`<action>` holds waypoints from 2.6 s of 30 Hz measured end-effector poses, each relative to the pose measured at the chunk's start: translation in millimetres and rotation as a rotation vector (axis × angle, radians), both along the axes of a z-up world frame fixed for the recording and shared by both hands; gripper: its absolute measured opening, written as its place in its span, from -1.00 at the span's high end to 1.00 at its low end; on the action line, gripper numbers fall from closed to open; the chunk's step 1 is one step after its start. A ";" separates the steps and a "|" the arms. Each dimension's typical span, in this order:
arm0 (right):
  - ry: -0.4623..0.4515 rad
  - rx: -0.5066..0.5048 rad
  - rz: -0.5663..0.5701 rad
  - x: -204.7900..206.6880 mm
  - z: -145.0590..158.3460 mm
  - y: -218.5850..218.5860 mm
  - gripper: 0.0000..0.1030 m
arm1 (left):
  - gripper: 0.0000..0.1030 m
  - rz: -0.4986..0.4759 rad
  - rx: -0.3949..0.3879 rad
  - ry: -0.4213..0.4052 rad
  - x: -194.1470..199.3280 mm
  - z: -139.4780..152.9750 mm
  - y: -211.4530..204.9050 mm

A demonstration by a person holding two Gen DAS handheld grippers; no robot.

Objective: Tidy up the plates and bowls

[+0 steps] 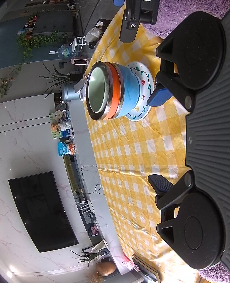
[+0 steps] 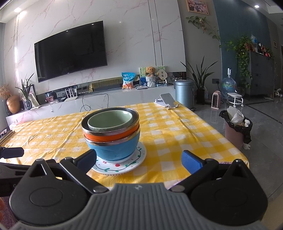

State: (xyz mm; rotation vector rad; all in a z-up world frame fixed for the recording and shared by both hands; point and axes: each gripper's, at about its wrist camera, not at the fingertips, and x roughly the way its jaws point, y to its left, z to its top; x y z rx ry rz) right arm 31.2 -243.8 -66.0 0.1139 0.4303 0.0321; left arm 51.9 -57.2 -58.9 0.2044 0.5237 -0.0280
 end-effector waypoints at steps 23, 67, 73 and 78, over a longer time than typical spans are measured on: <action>0.021 -0.012 0.008 2.3 -3.3 1.7 -0.94 | -0.97 -0.017 0.003 -0.005 -0.3 1.2 -0.3; 0.022 -0.010 0.008 2.3 -1.9 1.1 -0.94 | -0.97 -0.005 0.017 -0.013 -3.2 2.5 2.0; 0.022 -0.010 0.008 2.4 -1.7 1.0 -0.94 | -0.97 -0.005 0.019 -0.012 -3.0 2.5 2.3; 0.022 -0.010 0.008 2.3 -1.4 0.9 -0.94 | -0.97 -0.005 0.019 -0.013 -2.9 2.3 2.3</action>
